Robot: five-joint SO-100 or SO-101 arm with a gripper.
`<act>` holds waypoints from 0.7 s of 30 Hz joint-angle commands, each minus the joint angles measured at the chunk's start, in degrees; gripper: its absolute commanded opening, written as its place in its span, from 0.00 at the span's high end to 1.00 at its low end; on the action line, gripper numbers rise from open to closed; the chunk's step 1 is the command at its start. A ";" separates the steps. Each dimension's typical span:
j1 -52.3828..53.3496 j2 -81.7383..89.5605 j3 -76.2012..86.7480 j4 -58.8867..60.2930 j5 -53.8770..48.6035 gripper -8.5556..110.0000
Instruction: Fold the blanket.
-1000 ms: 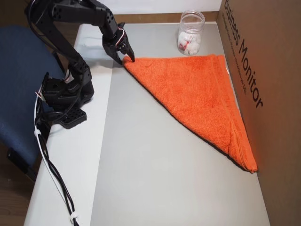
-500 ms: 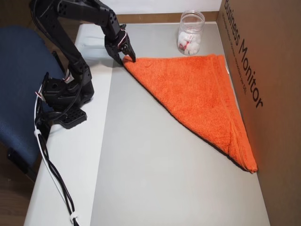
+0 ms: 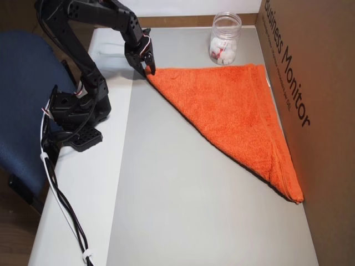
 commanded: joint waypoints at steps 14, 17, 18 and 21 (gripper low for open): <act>3.16 1.32 -1.14 0.09 0.26 0.93; 2.37 1.41 -2.11 5.01 0.26 0.93; 2.29 1.58 -2.37 6.24 0.26 0.93; 1.23 4.66 -2.20 9.58 2.55 0.93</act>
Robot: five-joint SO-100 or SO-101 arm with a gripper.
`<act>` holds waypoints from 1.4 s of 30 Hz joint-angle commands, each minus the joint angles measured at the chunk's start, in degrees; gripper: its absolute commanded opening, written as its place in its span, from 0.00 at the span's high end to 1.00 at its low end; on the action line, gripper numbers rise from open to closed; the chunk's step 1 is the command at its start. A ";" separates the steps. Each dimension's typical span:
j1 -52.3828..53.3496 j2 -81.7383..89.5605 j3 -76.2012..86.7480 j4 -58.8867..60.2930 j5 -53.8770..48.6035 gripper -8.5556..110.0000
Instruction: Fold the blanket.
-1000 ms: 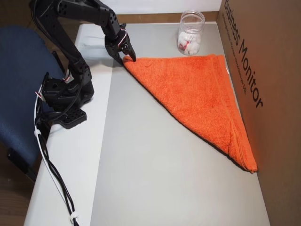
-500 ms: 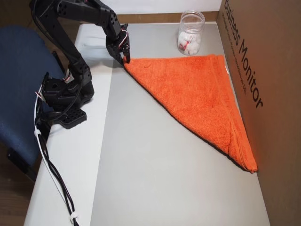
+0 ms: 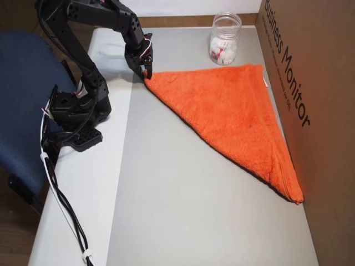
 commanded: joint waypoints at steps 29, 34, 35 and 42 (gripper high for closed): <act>-7.65 8.61 -21.53 24.26 35.42 0.93; -5.54 8.61 -27.16 28.65 38.32 0.93; -5.01 8.61 -28.21 29.18 39.11 0.93; -0.35 8.61 -33.05 30.32 48.25 0.93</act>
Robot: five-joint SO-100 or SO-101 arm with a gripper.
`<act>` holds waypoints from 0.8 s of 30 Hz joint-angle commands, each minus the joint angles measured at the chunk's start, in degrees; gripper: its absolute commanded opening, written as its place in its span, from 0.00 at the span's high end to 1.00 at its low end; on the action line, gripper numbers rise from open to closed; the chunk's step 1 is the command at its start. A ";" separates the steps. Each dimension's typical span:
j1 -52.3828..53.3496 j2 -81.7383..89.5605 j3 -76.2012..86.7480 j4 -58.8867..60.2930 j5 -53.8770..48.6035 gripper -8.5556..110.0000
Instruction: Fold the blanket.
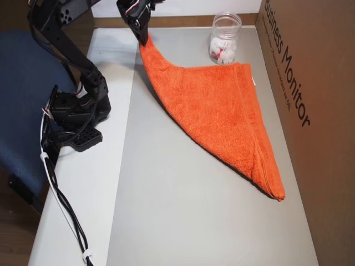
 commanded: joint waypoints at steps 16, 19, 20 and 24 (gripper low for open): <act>14.50 0.88 -17.23 -0.70 10.28 0.93; 17.93 0.79 -19.95 -0.79 10.28 0.93; 19.07 0.70 -20.57 -0.79 10.28 0.93; 24.08 -1.23 -21.18 -3.43 12.92 0.93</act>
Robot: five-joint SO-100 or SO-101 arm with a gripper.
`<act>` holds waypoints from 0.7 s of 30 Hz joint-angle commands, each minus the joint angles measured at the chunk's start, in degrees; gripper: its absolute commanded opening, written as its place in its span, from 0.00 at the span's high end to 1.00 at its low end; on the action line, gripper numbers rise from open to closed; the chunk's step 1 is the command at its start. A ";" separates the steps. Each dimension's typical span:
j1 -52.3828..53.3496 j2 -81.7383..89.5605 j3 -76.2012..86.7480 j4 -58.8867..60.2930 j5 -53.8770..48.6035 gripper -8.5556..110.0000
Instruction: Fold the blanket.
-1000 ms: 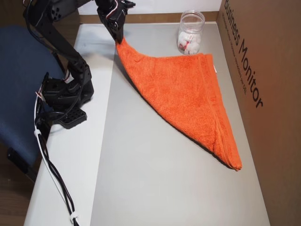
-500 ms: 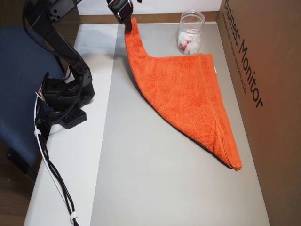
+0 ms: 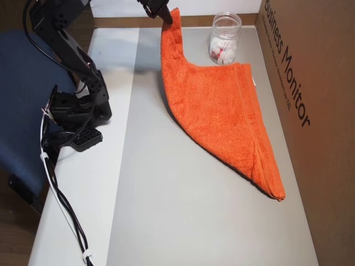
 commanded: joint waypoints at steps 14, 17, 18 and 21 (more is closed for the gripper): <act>13.27 -12.39 -12.74 -16.26 6.94 0.93; 15.03 -17.05 -19.07 -17.84 9.40 0.93; 15.73 -18.54 -21.27 -18.28 10.20 0.93; 18.28 -23.12 -27.07 -18.54 10.90 0.93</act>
